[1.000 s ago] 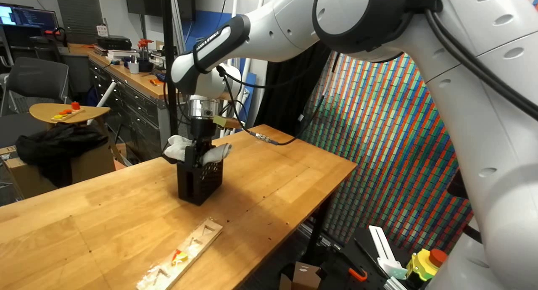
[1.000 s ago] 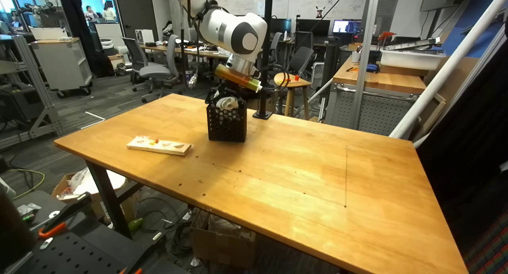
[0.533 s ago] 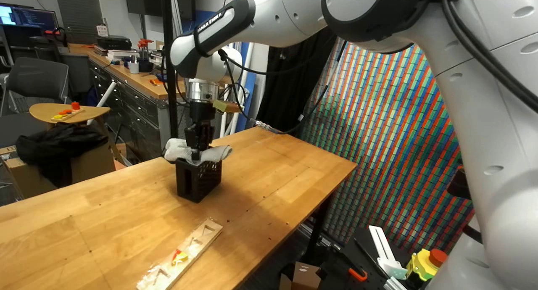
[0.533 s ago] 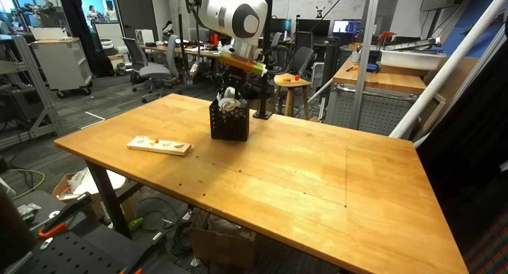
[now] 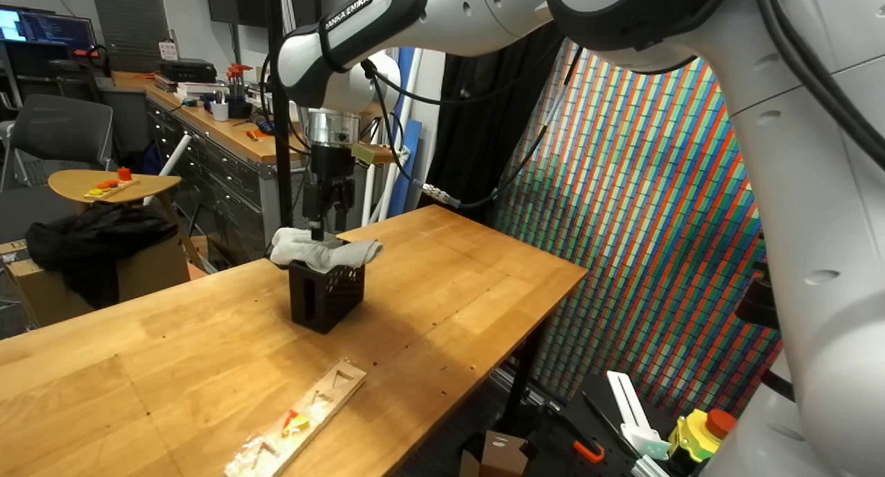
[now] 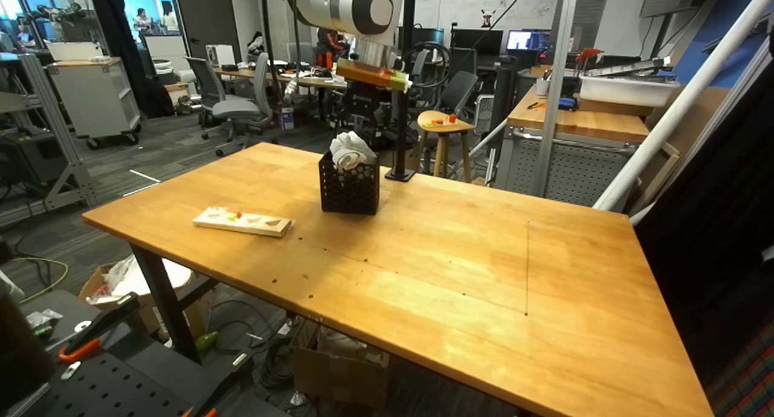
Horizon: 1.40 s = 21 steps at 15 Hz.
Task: Put the white towel in the black box
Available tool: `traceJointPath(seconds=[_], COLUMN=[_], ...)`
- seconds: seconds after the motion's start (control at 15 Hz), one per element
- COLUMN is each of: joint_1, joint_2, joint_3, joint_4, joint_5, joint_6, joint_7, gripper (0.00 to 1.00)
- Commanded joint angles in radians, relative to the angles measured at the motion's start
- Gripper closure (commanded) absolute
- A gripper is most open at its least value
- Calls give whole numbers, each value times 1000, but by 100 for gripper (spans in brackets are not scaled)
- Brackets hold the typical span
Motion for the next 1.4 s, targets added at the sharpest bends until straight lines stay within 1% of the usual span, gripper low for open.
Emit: traceJointPath(seconds=[0.0, 0.07, 0.2, 0.27, 0.4, 0.6, 0.67, 0.73, 0.87, 0.93, 1.0, 1.07, 1.33], joint_1=[17, 19, 21, 22, 23, 27, 28, 29, 27, 24, 23, 20, 11], joint_2=[-49, -52, -56, -56, -53, -42, -38, -35, -27, -20, -14, -7, 22], joint_3=[-27, -29, -30, -29, -26, -21, -19, -19, -17, -14, -12, -10, -6], joint_4=[-22, -21, -21, -21, -20, -18, -18, -20, -22, -22, -23, -24, -22], joint_5=[-46, -55, -68, -70, -67, -57, -55, -54, -45, -39, -34, -28, -6], joint_6=[18, 17, 18, 18, 20, 22, 23, 24, 26, 29, 30, 32, 40], joint_7=[-3, -3, -1, -1, 0, -2, -4, -5, -8, -9, -10, -12, -17], gripper=[38, 48, 62, 72, 85, 93, 94, 90, 89, 86, 88, 87, 88])
